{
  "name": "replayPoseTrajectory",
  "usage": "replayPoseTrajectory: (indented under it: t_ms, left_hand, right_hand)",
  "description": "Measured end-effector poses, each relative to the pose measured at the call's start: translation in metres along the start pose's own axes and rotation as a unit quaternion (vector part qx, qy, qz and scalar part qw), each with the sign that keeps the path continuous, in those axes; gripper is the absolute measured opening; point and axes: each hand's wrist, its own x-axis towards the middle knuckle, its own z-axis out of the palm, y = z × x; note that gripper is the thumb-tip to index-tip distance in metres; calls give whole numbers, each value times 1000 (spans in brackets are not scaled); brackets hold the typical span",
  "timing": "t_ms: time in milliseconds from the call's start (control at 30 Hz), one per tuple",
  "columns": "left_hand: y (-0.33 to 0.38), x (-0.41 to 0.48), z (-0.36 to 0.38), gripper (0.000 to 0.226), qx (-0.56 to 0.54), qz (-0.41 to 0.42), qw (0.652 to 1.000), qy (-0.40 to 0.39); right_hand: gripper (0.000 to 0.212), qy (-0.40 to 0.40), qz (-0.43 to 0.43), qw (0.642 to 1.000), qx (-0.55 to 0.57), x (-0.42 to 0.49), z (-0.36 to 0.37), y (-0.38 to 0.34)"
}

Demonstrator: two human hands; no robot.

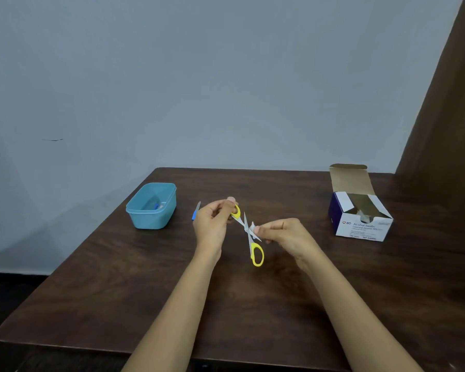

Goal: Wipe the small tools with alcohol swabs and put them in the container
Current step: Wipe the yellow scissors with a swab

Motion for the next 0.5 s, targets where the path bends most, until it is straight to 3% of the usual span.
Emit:
replayPoseTrajectory:
  t_ms: [300, 500]
  left_hand:
    - [-3, -2, 3, 14, 64, 18, 997, -33]
    - [1, 0, -2, 15, 52, 34, 998, -7]
  right_hand:
    - [11, -49, -24, 998, -1, 1, 0, 1]
    - [6, -73, 8, 996, -45, 1, -1, 1]
